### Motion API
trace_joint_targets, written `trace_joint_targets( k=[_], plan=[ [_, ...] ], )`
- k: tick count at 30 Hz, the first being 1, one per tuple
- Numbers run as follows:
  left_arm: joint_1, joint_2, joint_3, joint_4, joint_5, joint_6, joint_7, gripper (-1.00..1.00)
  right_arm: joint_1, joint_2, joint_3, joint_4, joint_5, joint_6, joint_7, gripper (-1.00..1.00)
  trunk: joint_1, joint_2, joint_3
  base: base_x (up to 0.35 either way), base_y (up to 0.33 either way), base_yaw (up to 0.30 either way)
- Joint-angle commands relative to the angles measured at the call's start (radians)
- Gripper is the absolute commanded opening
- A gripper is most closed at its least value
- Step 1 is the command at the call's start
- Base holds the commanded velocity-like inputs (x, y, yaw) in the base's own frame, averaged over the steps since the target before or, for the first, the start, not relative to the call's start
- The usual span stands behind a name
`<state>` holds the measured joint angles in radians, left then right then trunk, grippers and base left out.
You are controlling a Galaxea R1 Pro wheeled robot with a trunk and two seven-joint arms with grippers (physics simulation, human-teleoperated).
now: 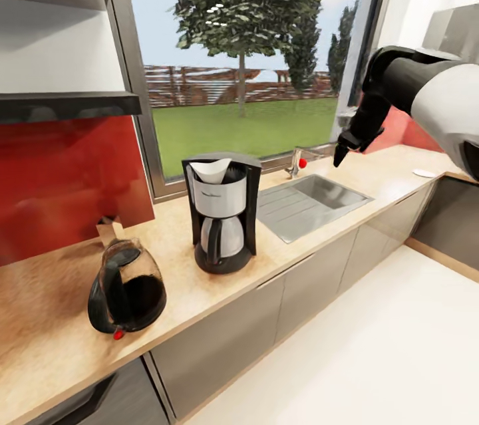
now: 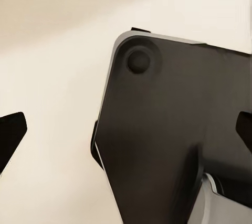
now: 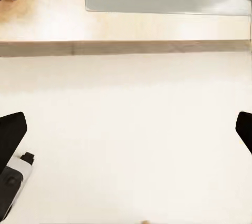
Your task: Set up a coffee station on the kitchen countertop: keep the coffee maker on the countertop, move the bottle of coffee from the kitchen shelf to the counter next to the coffee maker, place a paper coffee filter on top of the coffee maker, put the saucer next to the coffee maker with the coffee cup on the saucer, and place the electric kettle next to the coffee maker.
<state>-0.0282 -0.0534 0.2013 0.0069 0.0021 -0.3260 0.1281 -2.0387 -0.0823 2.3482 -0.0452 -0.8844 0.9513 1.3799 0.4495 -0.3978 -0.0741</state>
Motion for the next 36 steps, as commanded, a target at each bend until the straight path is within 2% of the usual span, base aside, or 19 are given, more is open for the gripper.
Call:
trace_joint_targets(
  k=[1, 2, 3, 4, 5, 9, 11, 12, 13, 14, 15, 17, 18, 19, 23, 26, 30, 32, 36],
  plan=[
    [-0.001, 0.0, 0.002, 0.001, 0.0, -0.004, 0.002, 1.0, -0.001, -0.01, 0.008, -0.003, -0.007, 0.007, 0.002, 1.0, 0.001, -0.002, -0.001, -0.093, 0.0, -0.261],
    [-0.001, 0.0, 0.002, 0.001, 0.0, -0.004, 0.002, 1.0, 0.003, -0.031, 0.008, -0.002, -0.007, 0.004, 0.002, 1.0, 0.001, -0.002, -0.001, -0.107, 0.0, -0.261],
    [-0.001, 0.0, 0.001, 0.001, 0.0, -0.004, 0.002, 1.0, 0.023, -0.081, 0.008, -0.002, -0.008, -0.02, -0.011, 1.0, 0.001, -0.002, 0.0, -0.089, 0.0, -0.261],
    [-0.001, 0.0, 0.0, 0.001, -0.001, -0.005, 0.002, 1.0, 0.036, -0.107, 0.008, -0.002, -0.009, -0.044, -0.032, 1.0, 0.001, -0.002, 0.001, -0.057, 0.0, -0.261],
    [-0.001, 0.0, 0.0, 0.001, -0.003, -0.005, 0.002, 1.0, 0.073, -0.158, 0.008, -0.003, -0.013, -0.103, -0.095, 1.0, 0.001, -0.002, 0.002, -0.023, 0.0, -0.261],
    [-0.001, 0.0, 0.0, 0.001, -0.004, -0.005, 0.002, 1.0, 0.174, -0.23, 0.008, -0.001, -0.039, -0.174, -0.193, 1.0, 0.001, -0.002, 0.006, -0.01, 0.0, -0.261],
    [-0.001, 0.0, 0.0, 0.001, -0.005, -0.006, 0.002, 1.0, 0.264, -0.275, -0.029, 0.007, -0.145, -0.215, -0.261, 1.0, 0.001, -0.002, 0.008, -0.002, 0.0, -0.261],
    [-0.001, 0.0, -0.001, 0.001, -0.005, -0.006, 0.002, 1.0, 0.285, -0.283, -0.037, 0.009, -0.174, -0.225, -0.28, 1.0, 0.001, -0.002, 0.009, -0.001, 0.0, -0.261],
    [-0.001, 0.0, -0.001, 0.001, -0.005, -0.006, 0.002, 1.0, 0.347, -0.301, -0.055, 0.011, -0.265, -0.26, -0.352, 1.0, 0.001, -0.002, 0.009, -0.001, 0.0, -0.261],
    [-0.001, 0.0, -0.001, 0.001, -0.005, -0.007, 0.002, 1.0, 0.387, -0.308, -0.062, 0.012, -0.325, -0.286, -0.41, 1.0, 0.001, -0.002, 0.01, 0.0, 0.0, -0.261],
    [-0.001, 0.0, 0.0, 0.001, -0.005, -0.007, 0.002, 1.0, 0.524, -0.317, -0.071, 0.013, -0.49, -0.36, -0.583, 1.0, 0.001, -0.002, 0.011, 0.0, 0.0, -0.261],
    [-0.001, 0.0, 0.0, 0.001, -0.005, -0.007, 0.002, 1.0, 0.635, -0.319, -0.073, 0.013, -0.607, -0.41, -0.661, 1.0, 0.001, -0.002, 0.013, 0.0, 0.0, -0.261],
    [-0.001, 0.0, 0.0, 0.001, -0.004, -0.007, 0.002, 1.0, 0.766, -0.317, -0.075, 0.013, -0.775, -0.486, -0.721, 1.0, 0.001, -0.002, 0.014, 0.0, 0.0, -0.261],
    [-0.001, 0.0, -0.001, 0.001, -0.004, -0.007, 0.002, 1.0, 0.843, -0.316, -0.076, 0.012, -0.874, -0.538, -0.75, 1.0, 0.001, -0.002, 0.015, 0.0, 0.0, -0.261],
    [-0.001, 0.0, 0.0, 0.001, -0.005, -0.007, 0.002, 1.0, 1.031, -0.302, -0.076, 0.008, -1.092, -0.659, -0.789, 1.0, 0.001, -0.002, 0.019, 0.0, 0.0, -0.262],
    [-0.001, -0.001, 0.0, 0.001, -0.005, -0.008, 0.002, 1.0, 1.128, -0.291, -0.077, 0.006, -1.155, -0.704, -0.795, 1.0, 0.001, -0.002, 0.021, 0.0, 0.0, -0.264],
    [-0.001, -0.002, 0.0, 0.0, -0.006, -0.008, 0.002, 1.0, 1.25, -0.265, -0.079, 0.006, -1.185, -0.762, -0.831, 1.0, 0.001, -0.002, 0.025, 0.0, 0.0, -0.264],
    [-0.001, -0.002, 0.0, -0.001, -0.006, -0.008, 0.002, 1.0, 1.345, -0.222, -0.079, 0.004, -1.224, -0.828, -0.905, 1.0, 0.001, -0.002, 0.026, 0.0, 0.0, -0.264],
    [-0.001, -0.001, 0.007, -0.002, 0.004, -0.007, 0.004, 1.0, 1.444, -0.143, -0.079, 0.005, -1.277, -0.861, -0.987, 1.0, 0.001, -0.002, 0.03, 0.0, 0.0, -0.264]
  ],
)
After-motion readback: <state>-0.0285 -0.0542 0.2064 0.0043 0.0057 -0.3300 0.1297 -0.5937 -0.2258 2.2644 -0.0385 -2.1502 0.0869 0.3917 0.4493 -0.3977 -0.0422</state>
